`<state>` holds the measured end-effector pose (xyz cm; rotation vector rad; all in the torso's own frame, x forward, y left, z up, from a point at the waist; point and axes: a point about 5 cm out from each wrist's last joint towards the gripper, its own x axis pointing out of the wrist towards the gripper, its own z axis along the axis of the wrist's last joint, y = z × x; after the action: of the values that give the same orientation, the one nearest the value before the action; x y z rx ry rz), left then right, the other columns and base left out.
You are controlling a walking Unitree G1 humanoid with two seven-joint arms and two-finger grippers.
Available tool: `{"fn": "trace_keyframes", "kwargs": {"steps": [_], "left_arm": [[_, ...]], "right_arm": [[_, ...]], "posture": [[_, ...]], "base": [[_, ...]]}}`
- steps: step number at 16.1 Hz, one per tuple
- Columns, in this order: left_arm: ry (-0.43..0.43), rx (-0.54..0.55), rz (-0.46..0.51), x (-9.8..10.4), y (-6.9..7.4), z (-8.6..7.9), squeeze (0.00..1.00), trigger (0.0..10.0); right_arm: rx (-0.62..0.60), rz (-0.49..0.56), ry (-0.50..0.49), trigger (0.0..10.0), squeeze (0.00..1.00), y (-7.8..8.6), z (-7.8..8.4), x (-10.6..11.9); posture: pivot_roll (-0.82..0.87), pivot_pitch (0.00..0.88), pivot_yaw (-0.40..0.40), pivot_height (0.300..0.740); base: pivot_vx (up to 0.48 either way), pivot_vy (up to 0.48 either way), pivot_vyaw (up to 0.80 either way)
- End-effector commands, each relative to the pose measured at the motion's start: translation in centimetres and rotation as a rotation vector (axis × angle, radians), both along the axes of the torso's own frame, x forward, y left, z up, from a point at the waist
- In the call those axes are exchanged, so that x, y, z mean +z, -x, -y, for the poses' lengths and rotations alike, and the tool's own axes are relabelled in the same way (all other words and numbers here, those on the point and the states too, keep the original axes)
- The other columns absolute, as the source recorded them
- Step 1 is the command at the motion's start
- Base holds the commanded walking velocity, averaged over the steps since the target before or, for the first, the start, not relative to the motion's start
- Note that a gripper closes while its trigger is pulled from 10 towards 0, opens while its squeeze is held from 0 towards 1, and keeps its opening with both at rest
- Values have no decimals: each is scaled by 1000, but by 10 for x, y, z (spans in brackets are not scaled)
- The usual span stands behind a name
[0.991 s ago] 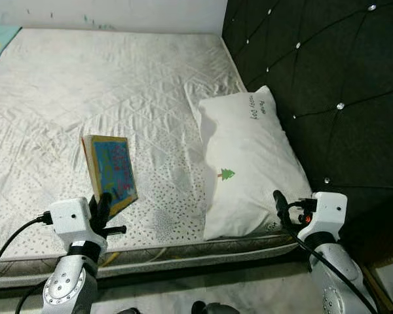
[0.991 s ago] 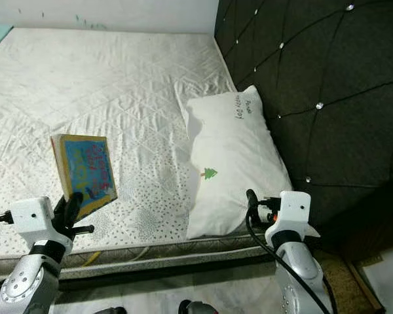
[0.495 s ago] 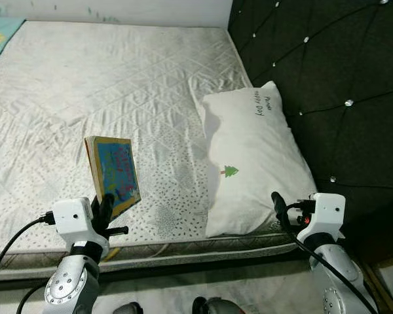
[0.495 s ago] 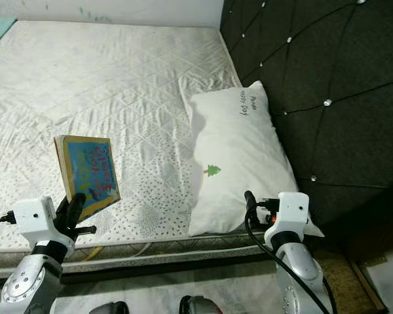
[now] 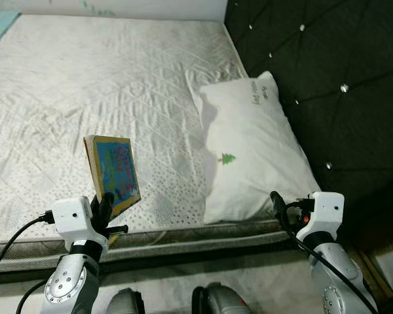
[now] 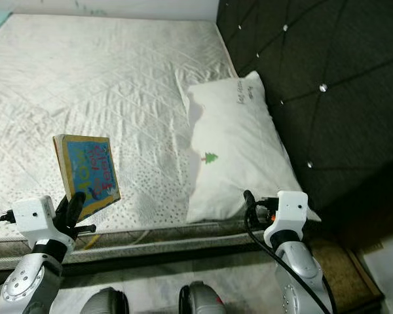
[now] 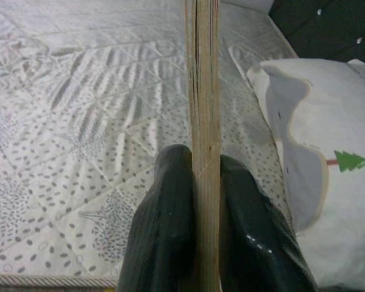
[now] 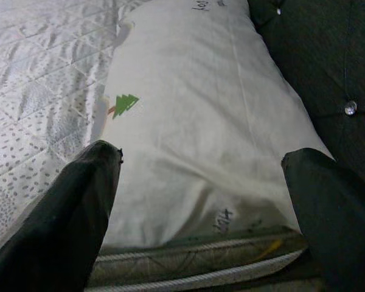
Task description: Clean up the room
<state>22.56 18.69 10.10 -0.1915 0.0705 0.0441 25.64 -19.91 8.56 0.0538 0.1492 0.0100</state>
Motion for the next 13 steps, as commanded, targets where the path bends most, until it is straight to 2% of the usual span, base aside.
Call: {"fn": "trace_keyframes", "kwargs": {"steps": [1,4,13], "left_arm": [[-1,3,43,10,-1,1,0,10000],[-2,6,44,10,-2,0,0,10000],[1,-18,71,14,-4,3,0,10000]], "right_arm": [[15,8,9,10000,0,0,-1,4],[18,9,8,10000,0,-1,-2,4],[28,8,2,10000,0,-4,-3,3]], "posture": [[-108,209,-85,671],[-108,209,-84,646],[-107,202,-84,646]], "base": [[0,0,0],[0,0,0],[0,0,0]]}}
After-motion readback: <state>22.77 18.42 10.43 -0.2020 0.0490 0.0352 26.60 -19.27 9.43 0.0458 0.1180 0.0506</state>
